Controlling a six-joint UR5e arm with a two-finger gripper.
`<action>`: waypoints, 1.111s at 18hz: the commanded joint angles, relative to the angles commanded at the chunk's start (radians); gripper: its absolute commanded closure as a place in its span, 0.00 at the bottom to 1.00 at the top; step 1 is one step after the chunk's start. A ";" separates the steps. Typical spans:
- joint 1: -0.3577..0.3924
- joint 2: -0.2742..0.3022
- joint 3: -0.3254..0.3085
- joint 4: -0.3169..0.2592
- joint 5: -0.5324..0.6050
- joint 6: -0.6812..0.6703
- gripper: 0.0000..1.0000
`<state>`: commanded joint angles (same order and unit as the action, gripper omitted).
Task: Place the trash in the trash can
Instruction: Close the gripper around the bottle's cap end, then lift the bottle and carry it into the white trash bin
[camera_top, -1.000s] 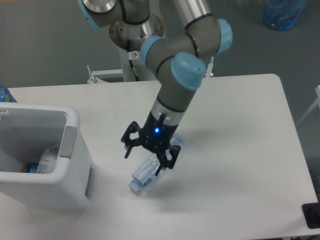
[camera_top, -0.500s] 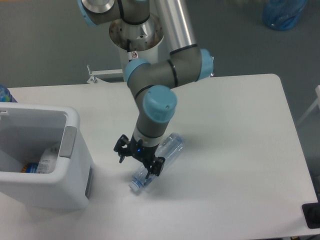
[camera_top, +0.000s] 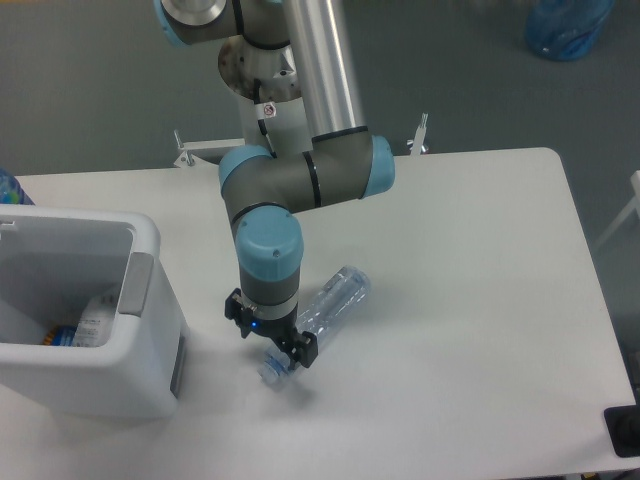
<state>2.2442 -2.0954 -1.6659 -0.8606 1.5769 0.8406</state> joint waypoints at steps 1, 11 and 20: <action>-0.002 -0.008 0.002 0.000 0.008 0.000 0.00; -0.025 -0.043 0.023 -0.012 0.017 -0.025 0.60; -0.023 -0.025 0.066 -0.008 0.002 -0.025 0.66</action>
<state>2.2212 -2.1201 -1.6000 -0.8682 1.5785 0.8161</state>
